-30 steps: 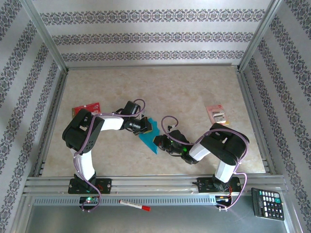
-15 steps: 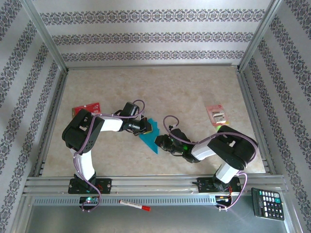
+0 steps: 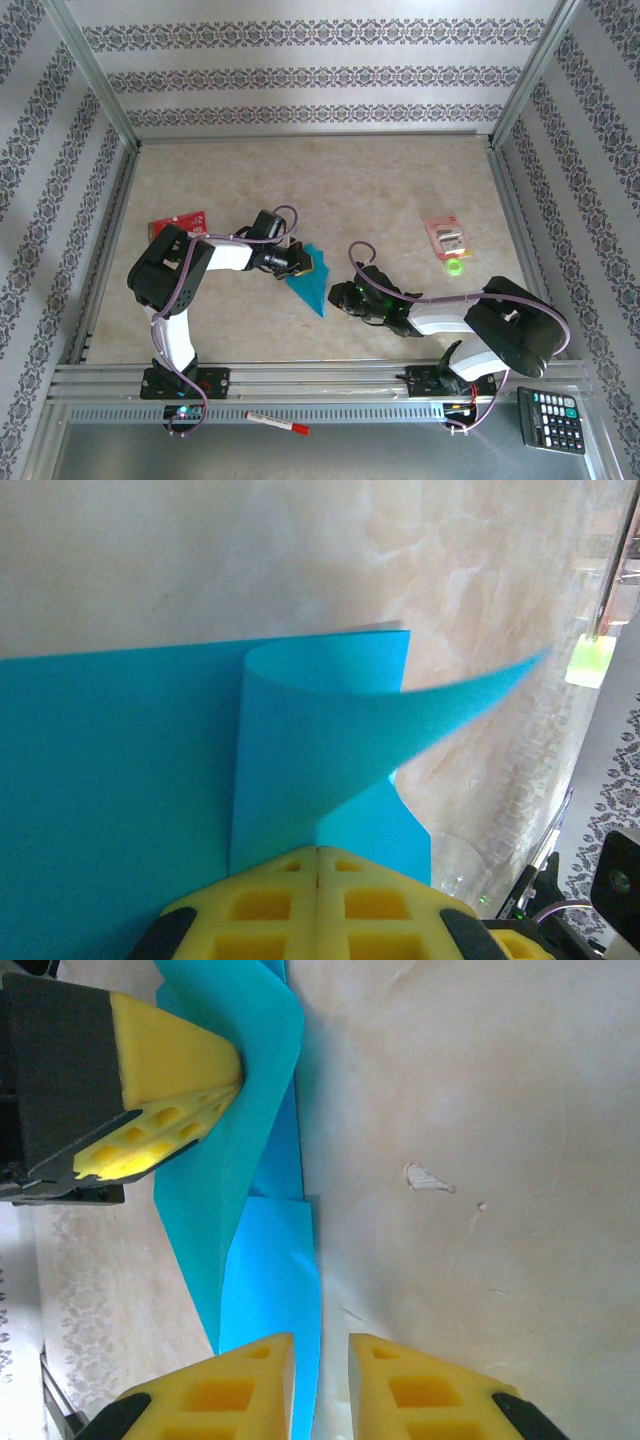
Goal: Fold a paper plane with a square sheet of paper (pick it up from the middle)
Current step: Fourth fold the wing at the center of the table.
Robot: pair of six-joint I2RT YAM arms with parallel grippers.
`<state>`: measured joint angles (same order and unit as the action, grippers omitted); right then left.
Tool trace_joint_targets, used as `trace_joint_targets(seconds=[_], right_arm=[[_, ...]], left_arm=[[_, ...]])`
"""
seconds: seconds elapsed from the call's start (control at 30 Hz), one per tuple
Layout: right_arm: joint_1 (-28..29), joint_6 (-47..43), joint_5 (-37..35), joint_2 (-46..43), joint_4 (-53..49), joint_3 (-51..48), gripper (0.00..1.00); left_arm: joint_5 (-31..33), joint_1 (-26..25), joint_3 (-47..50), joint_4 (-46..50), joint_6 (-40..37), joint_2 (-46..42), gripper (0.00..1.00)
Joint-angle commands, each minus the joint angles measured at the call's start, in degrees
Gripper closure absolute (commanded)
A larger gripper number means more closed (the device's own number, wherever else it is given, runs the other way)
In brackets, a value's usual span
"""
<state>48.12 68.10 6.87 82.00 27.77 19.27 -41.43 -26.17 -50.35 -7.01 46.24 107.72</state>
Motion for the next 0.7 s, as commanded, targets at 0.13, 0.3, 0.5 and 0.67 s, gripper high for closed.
trace_joint_targets(seconds=[0.13, 0.3, 0.5, 0.67], right_arm=[[1.4, -4.0, -1.4, -0.8, -2.8, 1.7, 0.78], [2.4, -6.4, -1.8, -1.6, -1.4, 2.5, 0.76], [3.2, -9.1, -0.6, -0.3, -1.4, 5.5, 0.74], [4.0, -10.7, -0.7, 0.3, -2.7, 7.0, 0.80]], left_arm=[[3.3, 0.9, 2.2, 3.5, -1.2, 0.8, 0.95], [3.4, 1.0, 2.3, 3.7, -1.4, 0.3, 0.95], [3.4, 1.0, 2.2, 3.7, -1.3, 0.2, 0.95], [3.3, 1.0, 2.1, 3.9, -1.4, 0.3, 0.95]])
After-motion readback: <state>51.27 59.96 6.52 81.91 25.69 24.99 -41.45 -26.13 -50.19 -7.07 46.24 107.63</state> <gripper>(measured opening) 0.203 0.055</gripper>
